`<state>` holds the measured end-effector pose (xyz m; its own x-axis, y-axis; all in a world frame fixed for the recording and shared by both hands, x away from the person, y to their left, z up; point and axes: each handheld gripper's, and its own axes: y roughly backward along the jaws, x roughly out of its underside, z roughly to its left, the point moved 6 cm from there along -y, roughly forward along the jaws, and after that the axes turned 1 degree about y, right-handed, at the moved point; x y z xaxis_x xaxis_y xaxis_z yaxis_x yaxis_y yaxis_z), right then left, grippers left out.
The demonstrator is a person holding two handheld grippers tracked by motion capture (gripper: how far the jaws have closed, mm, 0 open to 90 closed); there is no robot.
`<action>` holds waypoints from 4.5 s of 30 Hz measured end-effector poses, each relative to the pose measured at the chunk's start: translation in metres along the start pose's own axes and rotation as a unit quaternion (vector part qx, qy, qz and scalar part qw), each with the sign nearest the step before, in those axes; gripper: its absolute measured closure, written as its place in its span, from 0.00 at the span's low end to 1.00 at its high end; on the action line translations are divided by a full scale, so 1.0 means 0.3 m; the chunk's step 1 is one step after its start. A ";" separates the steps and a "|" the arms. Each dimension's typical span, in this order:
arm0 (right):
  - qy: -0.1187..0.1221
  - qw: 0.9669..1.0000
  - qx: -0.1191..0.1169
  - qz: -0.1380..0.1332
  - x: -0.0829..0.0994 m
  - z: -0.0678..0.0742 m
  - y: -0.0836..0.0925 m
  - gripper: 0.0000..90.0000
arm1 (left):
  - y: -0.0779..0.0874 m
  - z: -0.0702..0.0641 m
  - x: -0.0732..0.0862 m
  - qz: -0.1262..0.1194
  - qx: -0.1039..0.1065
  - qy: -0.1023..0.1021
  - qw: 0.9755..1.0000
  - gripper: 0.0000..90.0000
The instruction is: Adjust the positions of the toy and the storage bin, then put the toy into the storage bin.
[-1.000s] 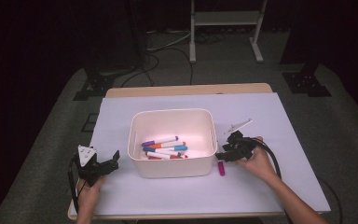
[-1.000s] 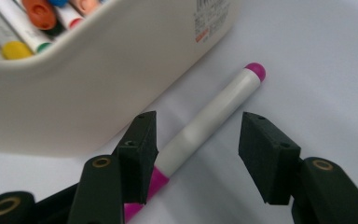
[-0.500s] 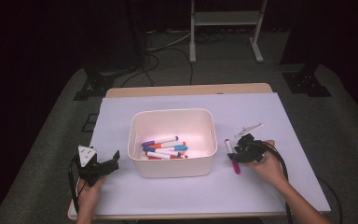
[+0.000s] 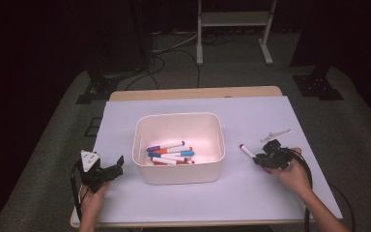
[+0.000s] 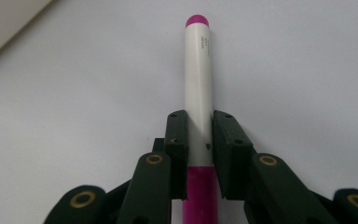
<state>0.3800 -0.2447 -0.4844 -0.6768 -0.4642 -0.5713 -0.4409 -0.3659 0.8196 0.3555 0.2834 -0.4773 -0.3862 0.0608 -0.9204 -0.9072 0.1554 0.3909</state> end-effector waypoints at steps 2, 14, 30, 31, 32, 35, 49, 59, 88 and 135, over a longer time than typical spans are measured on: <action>-0.006 1.000 -0.011 -0.005 -0.001 -0.002 0.023 0.84 | 0.000 -0.001 0.000 0.000 -0.001 -0.001 1.000 0.00; 0.001 0.997 -0.046 -0.056 -0.089 0.033 0.232 0.84 | 0.001 -0.003 0.000 0.000 -0.001 -0.003 1.000 0.00; 0.072 0.987 -0.113 -0.093 -0.287 0.206 0.410 0.84 | 0.002 -0.003 0.001 0.001 0.000 -0.006 1.000 0.00; 0.077 0.986 -0.114 -0.094 -0.298 0.216 0.417 0.84 | 0.002 -0.003 0.001 0.001 0.000 -0.006 1.000 0.00; 0.083 0.985 -0.116 -0.095 -0.312 0.230 0.424 0.84 | 0.001 -0.003 0.000 0.000 -0.001 -0.006 1.000 0.00; 0.103 0.981 -0.131 -0.099 -0.365 0.281 0.441 0.84 | 0.002 -0.004 0.000 0.000 0.000 -0.006 1.000 0.00; 0.186 0.957 -0.205 -0.091 -0.535 0.541 0.334 0.84 | 0.002 -0.007 0.000 -0.001 0.004 -0.008 1.000 0.00; 0.218 0.942 -0.244 -0.072 -0.592 0.659 0.197 0.84 | 0.003 -0.006 0.000 -0.002 0.005 -0.010 1.000 0.00; 0.269 0.931 -0.247 0.019 -0.584 0.744 -0.046 0.84 | 0.002 -0.006 -0.001 -0.003 0.006 -0.007 1.000 0.00; 0.170 0.963 -0.195 -0.074 -0.523 0.390 0.293 0.48 | 0.005 -0.011 -0.001 -0.006 0.003 -0.016 1.000 0.00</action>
<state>0.3785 -0.1095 -0.3177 -0.3624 -0.5974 -0.7154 -0.2177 -0.6921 0.6882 0.3538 0.2802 -0.4766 -0.3689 0.0911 -0.9250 -0.9108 0.1630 0.3793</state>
